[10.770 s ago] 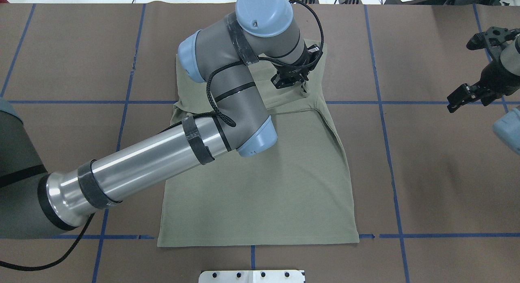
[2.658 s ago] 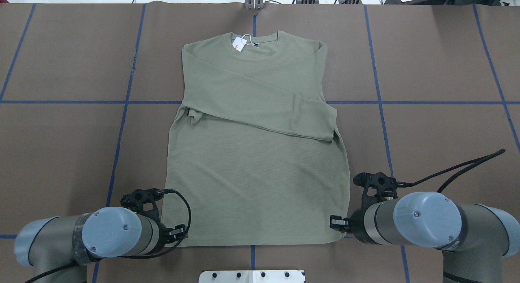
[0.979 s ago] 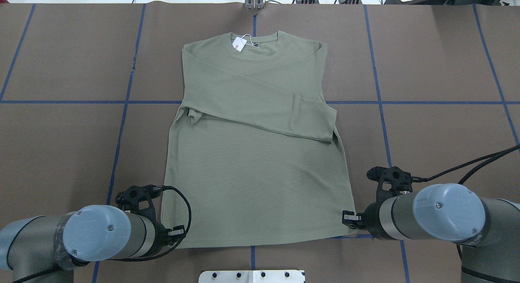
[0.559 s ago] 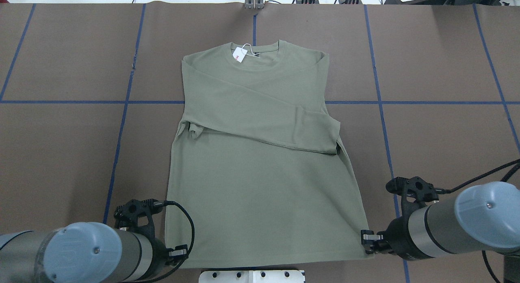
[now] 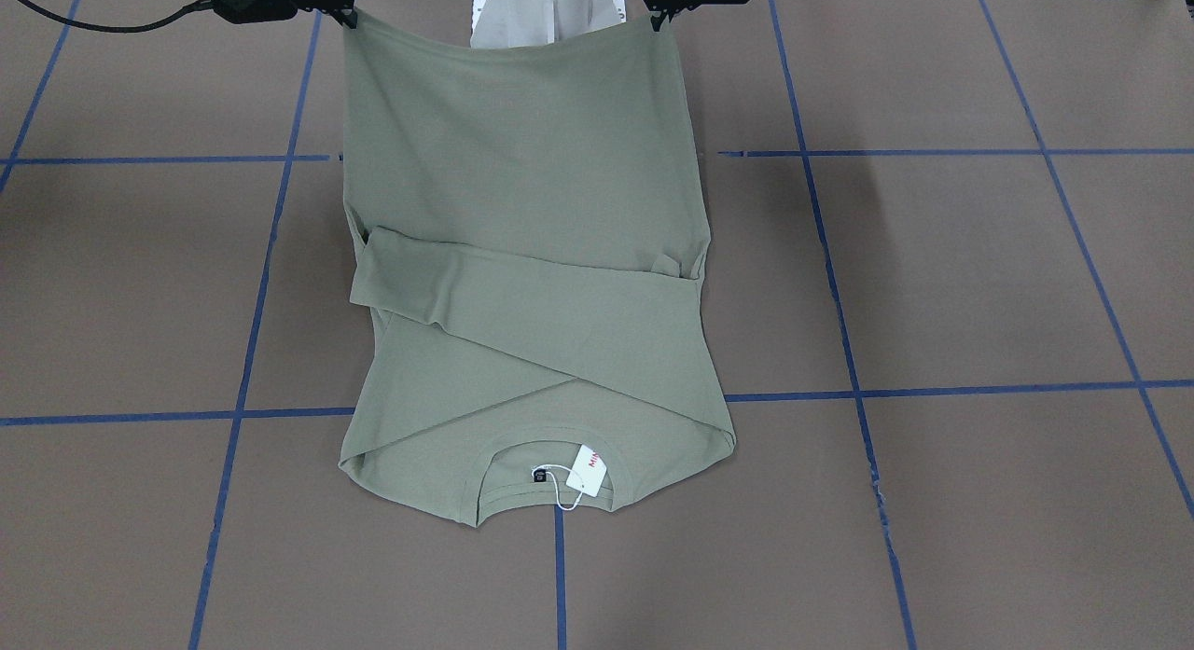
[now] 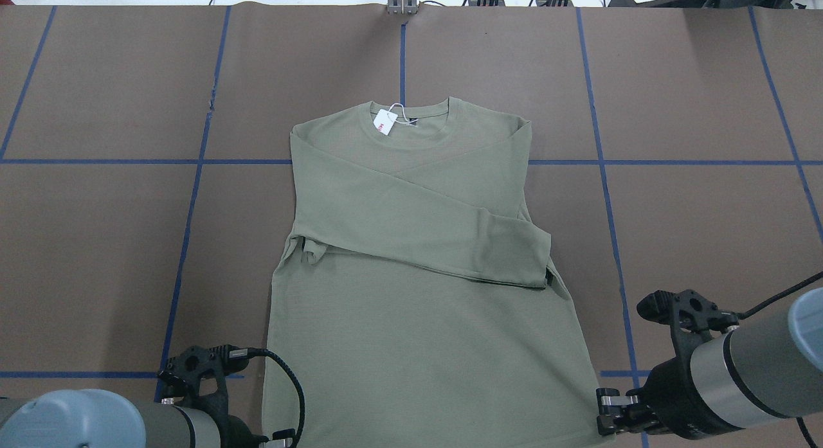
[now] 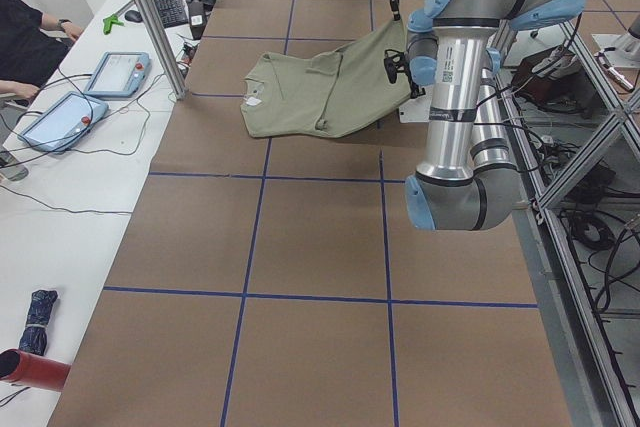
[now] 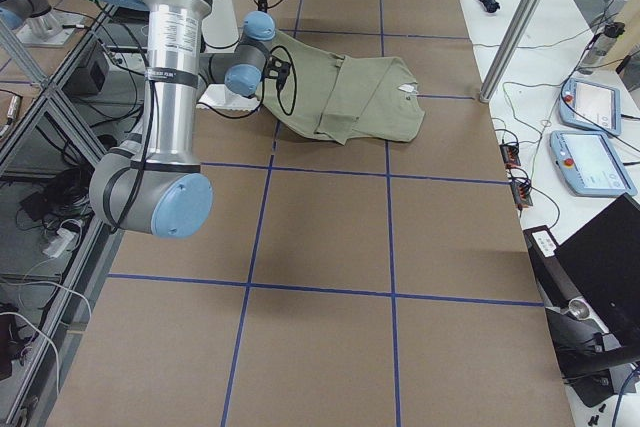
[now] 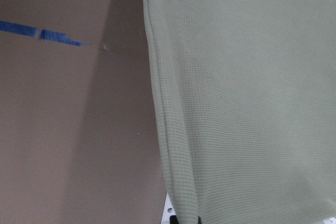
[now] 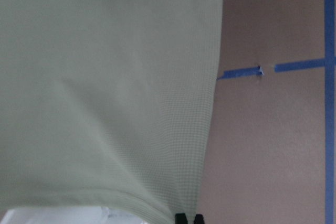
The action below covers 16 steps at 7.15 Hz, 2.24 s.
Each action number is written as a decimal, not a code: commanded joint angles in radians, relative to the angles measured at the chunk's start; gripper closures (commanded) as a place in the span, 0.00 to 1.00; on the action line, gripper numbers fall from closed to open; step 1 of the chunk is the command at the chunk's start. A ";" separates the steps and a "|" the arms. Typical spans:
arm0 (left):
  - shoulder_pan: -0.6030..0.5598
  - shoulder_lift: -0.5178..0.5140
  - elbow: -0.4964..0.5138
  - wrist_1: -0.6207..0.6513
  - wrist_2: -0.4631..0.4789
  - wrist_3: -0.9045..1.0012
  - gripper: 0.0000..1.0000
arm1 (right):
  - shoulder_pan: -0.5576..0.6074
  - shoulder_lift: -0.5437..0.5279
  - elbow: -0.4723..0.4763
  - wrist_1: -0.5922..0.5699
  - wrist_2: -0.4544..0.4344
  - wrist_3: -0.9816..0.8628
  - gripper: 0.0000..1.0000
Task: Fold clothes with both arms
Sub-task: 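Grasp the hem corners with both grippers, then lift the hem with both grippers and fold it toward the collar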
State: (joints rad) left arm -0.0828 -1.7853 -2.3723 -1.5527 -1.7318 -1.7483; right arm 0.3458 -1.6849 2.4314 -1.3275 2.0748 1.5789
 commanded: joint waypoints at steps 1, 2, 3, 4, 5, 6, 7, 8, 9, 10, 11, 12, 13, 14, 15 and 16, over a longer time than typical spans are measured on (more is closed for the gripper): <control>-0.182 -0.029 0.021 0.002 -0.006 0.094 1.00 | 0.181 0.133 -0.093 0.002 -0.001 -0.003 1.00; -0.301 -0.052 0.065 0.002 -0.068 0.174 1.00 | 0.259 0.210 -0.162 0.002 -0.004 -0.014 1.00; -0.431 -0.119 0.143 0.002 -0.137 0.261 1.00 | 0.338 0.264 -0.233 0.004 0.001 -0.054 1.00; -0.498 -0.175 0.233 -0.001 -0.149 0.300 1.00 | 0.401 0.324 -0.289 0.007 -0.004 -0.107 1.00; -0.550 -0.222 0.304 -0.004 -0.149 0.349 1.00 | 0.465 0.415 -0.393 0.007 -0.004 -0.123 1.00; -0.586 -0.242 0.352 -0.021 -0.147 0.371 1.00 | 0.502 0.500 -0.484 0.005 -0.007 -0.137 1.00; -0.619 -0.267 0.420 -0.073 -0.147 0.384 1.00 | 0.537 0.566 -0.580 0.007 -0.008 -0.157 1.00; -0.650 -0.279 0.509 -0.157 -0.147 0.389 1.00 | 0.561 0.595 -0.647 0.005 -0.009 -0.209 1.00; -0.663 -0.286 0.615 -0.273 -0.147 0.391 1.00 | 0.567 0.638 -0.728 0.007 -0.010 -0.229 1.00; -0.678 -0.314 0.707 -0.353 -0.146 0.391 1.00 | 0.570 0.722 -0.849 0.007 -0.010 -0.231 1.00; -0.692 -0.372 0.820 -0.398 -0.146 0.391 1.00 | 0.578 0.747 -0.924 0.007 -0.012 -0.243 1.00; -0.704 -0.382 0.900 -0.468 -0.144 0.392 1.00 | 0.593 0.748 -0.972 0.007 -0.012 -0.264 1.00; -0.713 -0.384 0.953 -0.518 -0.143 0.392 1.00 | 0.601 0.748 -0.998 0.008 -0.012 -0.272 1.00; -0.716 -0.391 0.993 -0.539 -0.138 0.392 1.00 | 0.601 0.749 -1.005 0.008 -0.012 -0.273 1.00; -0.718 -0.393 1.005 -0.541 -0.137 0.392 1.00 | 0.601 0.749 -1.006 0.007 -0.012 -0.273 1.00; -0.718 -0.404 1.006 -0.541 -0.137 0.391 1.00 | 0.601 0.751 -1.006 0.007 -0.012 -0.273 1.00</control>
State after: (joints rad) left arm -0.7992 -2.1790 -1.3789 -2.0879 -1.8695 -1.3564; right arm 0.9457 -0.9358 1.4283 -1.3202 2.0632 1.3063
